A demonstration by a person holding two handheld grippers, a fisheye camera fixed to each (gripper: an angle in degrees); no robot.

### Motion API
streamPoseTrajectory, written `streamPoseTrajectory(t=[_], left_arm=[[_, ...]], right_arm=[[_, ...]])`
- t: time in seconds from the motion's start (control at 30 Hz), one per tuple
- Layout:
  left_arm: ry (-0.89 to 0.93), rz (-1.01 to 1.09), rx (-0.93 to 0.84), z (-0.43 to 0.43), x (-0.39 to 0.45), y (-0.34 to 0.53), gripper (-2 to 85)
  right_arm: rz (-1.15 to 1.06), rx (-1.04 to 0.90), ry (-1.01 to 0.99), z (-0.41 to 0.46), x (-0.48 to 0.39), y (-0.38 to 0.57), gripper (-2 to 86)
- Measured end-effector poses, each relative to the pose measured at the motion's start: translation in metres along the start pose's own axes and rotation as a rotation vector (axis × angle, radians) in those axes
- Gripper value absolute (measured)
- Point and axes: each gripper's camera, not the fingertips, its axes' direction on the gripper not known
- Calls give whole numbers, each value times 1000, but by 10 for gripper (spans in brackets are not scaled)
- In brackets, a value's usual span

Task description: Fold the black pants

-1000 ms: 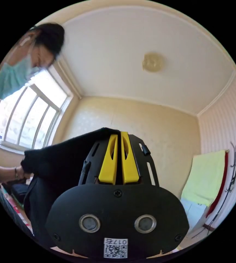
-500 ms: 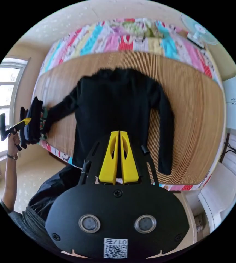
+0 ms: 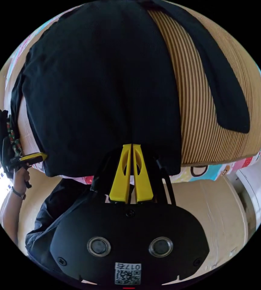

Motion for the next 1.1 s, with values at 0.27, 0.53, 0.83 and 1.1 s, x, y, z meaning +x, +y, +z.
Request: streamPoseTrajectory(t=[0.27, 0.53, 0.83, 1.1], left_arm=[[264, -156, 59, -46, -84, 72, 38], [918, -601, 771, -140, -253, 166, 113], [1336, -981, 1117, -139, -352, 203, 125], [1437, -818, 1136, -152, -364, 203, 33]], right_arm=[[127, -106, -120, -47, 29, 94, 3], [502, 31, -625, -114, 100, 216, 3], [864, 206, -908, -165, 118, 403, 3], [1081, 321, -1036, -216, 116, 539, 3]])
